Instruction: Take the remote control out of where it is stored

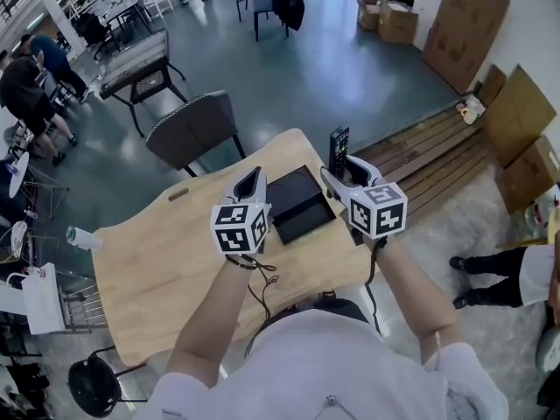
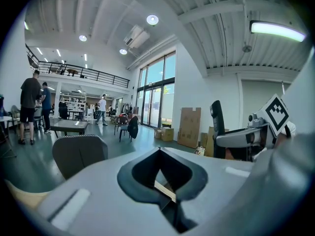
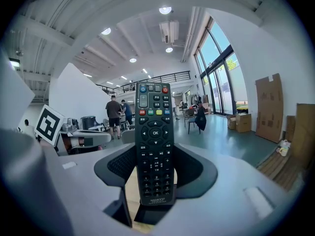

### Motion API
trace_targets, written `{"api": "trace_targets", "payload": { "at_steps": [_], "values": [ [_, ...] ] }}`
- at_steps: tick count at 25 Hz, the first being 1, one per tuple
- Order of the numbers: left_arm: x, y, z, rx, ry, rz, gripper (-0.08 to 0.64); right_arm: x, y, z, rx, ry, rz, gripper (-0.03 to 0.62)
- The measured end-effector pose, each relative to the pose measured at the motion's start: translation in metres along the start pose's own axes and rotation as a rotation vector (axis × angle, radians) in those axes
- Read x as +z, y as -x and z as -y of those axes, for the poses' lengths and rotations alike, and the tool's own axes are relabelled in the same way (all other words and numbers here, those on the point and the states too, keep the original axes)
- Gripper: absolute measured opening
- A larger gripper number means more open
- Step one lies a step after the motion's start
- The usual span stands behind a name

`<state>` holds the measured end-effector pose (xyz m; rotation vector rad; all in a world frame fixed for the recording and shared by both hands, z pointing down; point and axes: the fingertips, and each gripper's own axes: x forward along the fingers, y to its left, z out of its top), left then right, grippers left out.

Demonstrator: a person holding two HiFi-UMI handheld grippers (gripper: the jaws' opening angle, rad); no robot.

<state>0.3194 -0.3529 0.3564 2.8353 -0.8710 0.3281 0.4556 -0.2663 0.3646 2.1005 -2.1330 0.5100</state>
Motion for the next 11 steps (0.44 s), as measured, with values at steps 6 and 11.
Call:
{"api": "trace_targets", "payload": {
  "at_steps": [6, 11],
  "values": [
    [-0.002, -0.004, 0.002, -0.004, -0.002, -0.004, 0.0, -0.001, 0.002, 0.007, -0.009, -0.003, 0.001, 0.259],
    [-0.005, -0.008, 0.009, -0.007, -0.004, -0.002, 0.0, -0.004, 0.005, 0.013, -0.011, -0.006, 0.004, 0.259]
  ]
}}
